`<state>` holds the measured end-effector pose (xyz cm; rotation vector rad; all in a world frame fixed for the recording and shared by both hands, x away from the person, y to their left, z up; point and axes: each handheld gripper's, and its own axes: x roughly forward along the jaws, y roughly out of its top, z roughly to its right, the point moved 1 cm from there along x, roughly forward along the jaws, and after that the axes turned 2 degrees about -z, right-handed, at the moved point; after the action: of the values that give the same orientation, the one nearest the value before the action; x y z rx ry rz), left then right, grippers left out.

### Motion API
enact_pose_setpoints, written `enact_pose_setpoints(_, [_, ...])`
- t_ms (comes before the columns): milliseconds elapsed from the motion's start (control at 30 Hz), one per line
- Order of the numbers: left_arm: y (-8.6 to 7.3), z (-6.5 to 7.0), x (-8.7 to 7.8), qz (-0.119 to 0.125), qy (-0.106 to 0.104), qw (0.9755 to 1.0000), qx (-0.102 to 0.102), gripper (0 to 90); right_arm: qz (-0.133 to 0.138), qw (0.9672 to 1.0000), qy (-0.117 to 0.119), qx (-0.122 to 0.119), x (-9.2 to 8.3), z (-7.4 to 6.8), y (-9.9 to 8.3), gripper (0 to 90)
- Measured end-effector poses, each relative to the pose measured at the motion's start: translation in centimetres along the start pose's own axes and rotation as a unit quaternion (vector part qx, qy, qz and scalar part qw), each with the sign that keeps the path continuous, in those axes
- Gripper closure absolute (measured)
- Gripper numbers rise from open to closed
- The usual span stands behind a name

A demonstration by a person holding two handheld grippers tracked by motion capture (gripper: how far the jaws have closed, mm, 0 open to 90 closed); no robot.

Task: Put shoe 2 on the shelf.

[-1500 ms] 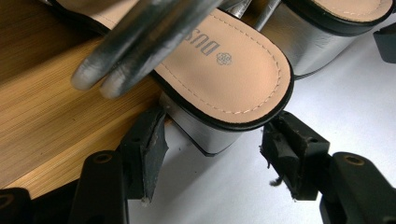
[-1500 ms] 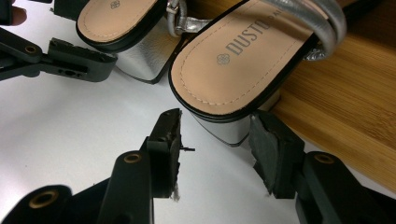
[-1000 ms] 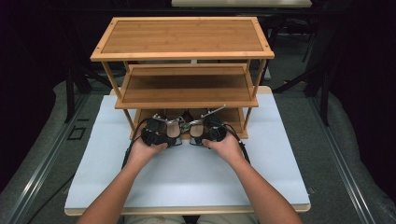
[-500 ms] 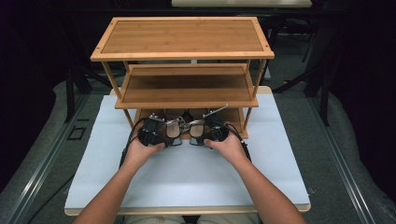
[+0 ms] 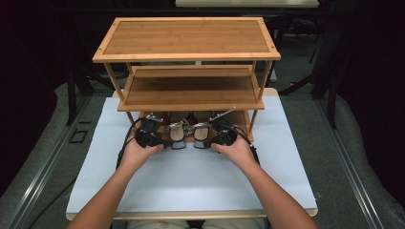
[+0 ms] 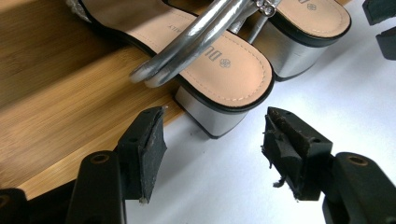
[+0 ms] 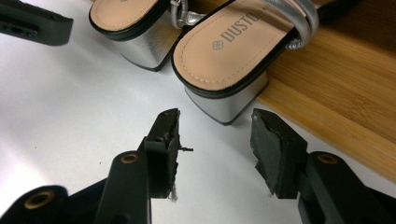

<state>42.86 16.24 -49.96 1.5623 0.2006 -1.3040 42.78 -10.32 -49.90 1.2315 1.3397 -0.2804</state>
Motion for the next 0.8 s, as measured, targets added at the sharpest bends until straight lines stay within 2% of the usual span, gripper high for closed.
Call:
enact_pose_setpoints(233, [0.2, -0.3, -2.0, 0.004, 0.005, 1.0000, 0.006, 38.3, 0.004, 1.0000, -0.005, -0.007, -1.5, -0.1, -0.2, 51.0])
enact_pose_setpoints(433, [0.0, -0.1, -3.4, -0.005, 0.016, 0.9995, 0.025, 38.3, 0.004, 0.9998, -0.010, -0.014, -2.4, -0.1, -0.6, 50.2])
enact_pose_setpoints(667, [-0.8, -0.3, -5.2, -0.001, 0.017, 0.9996, 0.023, 38.3, 0.005, 0.9996, -0.023, -0.017, -3.4, 0.1, -1.4, 49.6])
enact_pose_setpoints(700, [-1.0, -0.3, -5.4, 0.001, 0.017, 0.9996, 0.024, 38.3, 0.005, 0.9997, -0.013, -0.019, -3.6, 0.3, -1.6, 49.5])
enact_pose_setpoints(733, [-1.3, -0.4, -5.8, 0.002, 0.019, 0.9995, 0.024, 38.2, 0.006, 0.9990, -0.041, -0.019, -3.8, 0.3, -1.8, 49.5])
enact_pose_setpoints(800, [-1.8, -0.6, -6.3, 0.001, 0.020, 0.9995, 0.025, 38.2, 0.005, 0.9996, -0.023, -0.016, -4.2, 0.6, -2.2, 49.4])
